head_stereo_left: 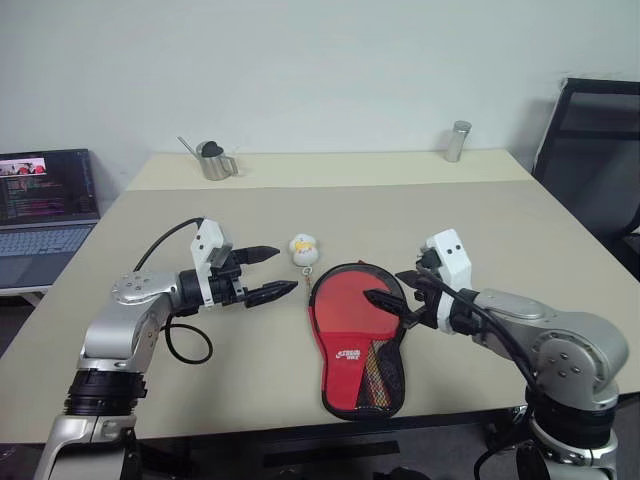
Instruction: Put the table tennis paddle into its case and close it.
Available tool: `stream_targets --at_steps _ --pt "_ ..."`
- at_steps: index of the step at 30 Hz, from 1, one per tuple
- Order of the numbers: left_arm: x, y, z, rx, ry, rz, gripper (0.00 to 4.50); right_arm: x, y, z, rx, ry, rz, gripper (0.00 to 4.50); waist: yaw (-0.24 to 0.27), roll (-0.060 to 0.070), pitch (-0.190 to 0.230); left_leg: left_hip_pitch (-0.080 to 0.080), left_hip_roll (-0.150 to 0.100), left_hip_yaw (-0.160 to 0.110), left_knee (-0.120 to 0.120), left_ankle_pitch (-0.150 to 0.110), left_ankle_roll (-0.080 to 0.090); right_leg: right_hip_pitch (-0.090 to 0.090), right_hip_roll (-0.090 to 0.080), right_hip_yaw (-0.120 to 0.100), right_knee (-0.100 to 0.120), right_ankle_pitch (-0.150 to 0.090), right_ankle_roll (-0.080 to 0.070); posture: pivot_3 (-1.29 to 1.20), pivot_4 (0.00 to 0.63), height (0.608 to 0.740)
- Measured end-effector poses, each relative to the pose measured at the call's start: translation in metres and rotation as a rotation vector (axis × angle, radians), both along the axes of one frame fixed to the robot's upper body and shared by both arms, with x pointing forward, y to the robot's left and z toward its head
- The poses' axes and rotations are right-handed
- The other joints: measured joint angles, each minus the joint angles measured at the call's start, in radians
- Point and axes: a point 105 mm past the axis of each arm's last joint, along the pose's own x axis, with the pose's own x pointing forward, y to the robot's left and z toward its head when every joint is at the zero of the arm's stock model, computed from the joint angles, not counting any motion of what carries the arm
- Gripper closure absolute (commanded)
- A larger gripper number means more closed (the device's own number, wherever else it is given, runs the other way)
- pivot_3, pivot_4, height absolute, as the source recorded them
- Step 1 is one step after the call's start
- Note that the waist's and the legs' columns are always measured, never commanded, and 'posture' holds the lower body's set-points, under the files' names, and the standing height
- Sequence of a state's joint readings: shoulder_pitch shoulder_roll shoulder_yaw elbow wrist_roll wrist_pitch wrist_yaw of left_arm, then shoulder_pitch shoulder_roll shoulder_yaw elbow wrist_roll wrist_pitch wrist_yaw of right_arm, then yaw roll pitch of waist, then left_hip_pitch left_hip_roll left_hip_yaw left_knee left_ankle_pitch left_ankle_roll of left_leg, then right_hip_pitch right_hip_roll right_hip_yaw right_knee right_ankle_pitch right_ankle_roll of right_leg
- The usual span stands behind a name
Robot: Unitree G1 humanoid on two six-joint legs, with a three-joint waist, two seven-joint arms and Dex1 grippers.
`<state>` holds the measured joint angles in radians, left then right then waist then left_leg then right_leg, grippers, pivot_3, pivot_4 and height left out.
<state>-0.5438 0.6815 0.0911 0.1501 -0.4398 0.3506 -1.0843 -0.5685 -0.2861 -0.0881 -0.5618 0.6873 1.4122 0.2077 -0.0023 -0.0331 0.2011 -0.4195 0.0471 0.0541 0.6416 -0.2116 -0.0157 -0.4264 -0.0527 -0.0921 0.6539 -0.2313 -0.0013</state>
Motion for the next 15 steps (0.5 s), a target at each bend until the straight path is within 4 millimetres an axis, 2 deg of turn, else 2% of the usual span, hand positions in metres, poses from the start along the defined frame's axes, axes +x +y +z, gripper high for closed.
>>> stream_targets --at_steps 8,10,15 --pt "0.041 0.017 -0.002 0.028 -0.045 0.224 0.00 0.009 0.019 -0.027 -0.123 -0.043 0.041 0.03 0.002 0.000 0.000 -0.001 0.000 0.002 0.001 0.000 0.000 0.000 0.000 -0.002 0.000 0.000 0.000 0.00 0.150 0.740" --pt "0.060 0.011 -0.006 -0.017 -0.006 0.296 0.00 0.008 0.024 -0.032 -0.124 -0.042 0.052 0.03 0.009 -0.001 0.000 -0.002 0.000 0.001 0.003 0.000 0.000 0.001 0.000 -0.004 0.001 0.001 0.001 0.00 0.150 0.740" --pt "0.088 -0.008 -0.025 -0.017 0.092 0.365 0.00 0.004 0.038 -0.035 -0.108 -0.053 0.084 0.03 0.007 -0.002 0.000 -0.003 -0.001 0.002 0.004 0.000 0.000 0.000 0.000 -0.003 0.000 0.001 0.002 0.00 0.150 0.740"
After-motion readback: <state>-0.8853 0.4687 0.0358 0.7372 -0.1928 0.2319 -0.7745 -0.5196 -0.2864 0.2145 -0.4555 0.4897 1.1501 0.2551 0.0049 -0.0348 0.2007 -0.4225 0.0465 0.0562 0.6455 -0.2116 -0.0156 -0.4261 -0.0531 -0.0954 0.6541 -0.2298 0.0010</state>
